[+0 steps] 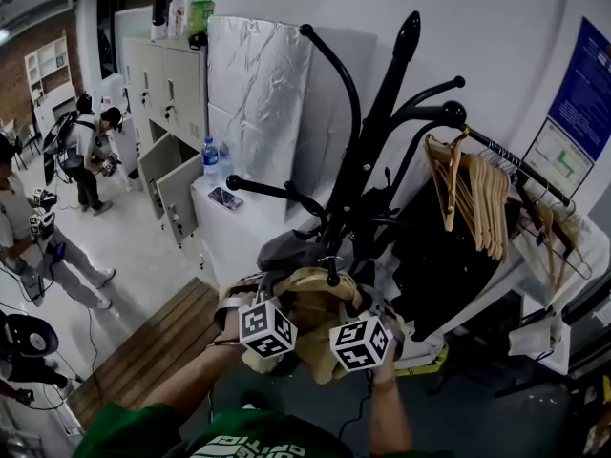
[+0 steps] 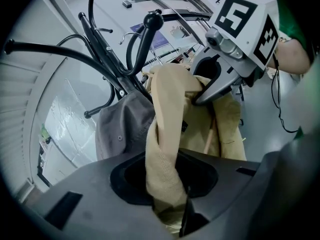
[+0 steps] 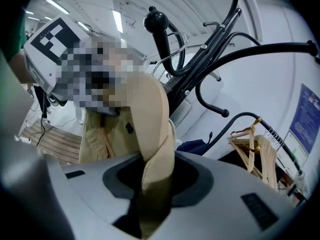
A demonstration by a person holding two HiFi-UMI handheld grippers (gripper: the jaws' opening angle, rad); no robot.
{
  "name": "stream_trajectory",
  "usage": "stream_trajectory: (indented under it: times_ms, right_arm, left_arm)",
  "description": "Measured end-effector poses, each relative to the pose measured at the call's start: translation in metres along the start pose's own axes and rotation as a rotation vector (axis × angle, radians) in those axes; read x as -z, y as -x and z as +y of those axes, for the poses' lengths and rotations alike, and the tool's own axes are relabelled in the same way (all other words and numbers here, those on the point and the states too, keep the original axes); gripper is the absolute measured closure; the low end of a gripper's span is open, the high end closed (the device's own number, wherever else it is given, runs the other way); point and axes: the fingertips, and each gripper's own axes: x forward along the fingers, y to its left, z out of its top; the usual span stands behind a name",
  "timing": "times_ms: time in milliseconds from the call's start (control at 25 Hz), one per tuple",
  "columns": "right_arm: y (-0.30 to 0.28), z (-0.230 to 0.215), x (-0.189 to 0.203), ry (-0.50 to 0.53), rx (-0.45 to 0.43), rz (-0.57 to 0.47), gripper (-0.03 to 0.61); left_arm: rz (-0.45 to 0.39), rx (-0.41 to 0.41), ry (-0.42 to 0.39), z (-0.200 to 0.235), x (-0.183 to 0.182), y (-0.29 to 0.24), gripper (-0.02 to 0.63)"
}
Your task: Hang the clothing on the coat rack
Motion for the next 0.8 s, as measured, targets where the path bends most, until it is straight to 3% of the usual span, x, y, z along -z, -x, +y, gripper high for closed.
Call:
stream_trajectory:
  times_ms: [440, 800]
  right_arm:
    - [-0.018, 0.019, 0.018, -0.013, -0.041, 0.050, 0.451]
    - [-0.031, 0.015, 0.019, -0.016, -0.003, 0.027, 0.448]
  left_arm:
    - [0.034, 0.050, 0.021, -0.015, 0.023, -0.016, 0.505]
    - [0.023, 0.023, 0.033, -0.011, 0.028, -0.026, 0.503]
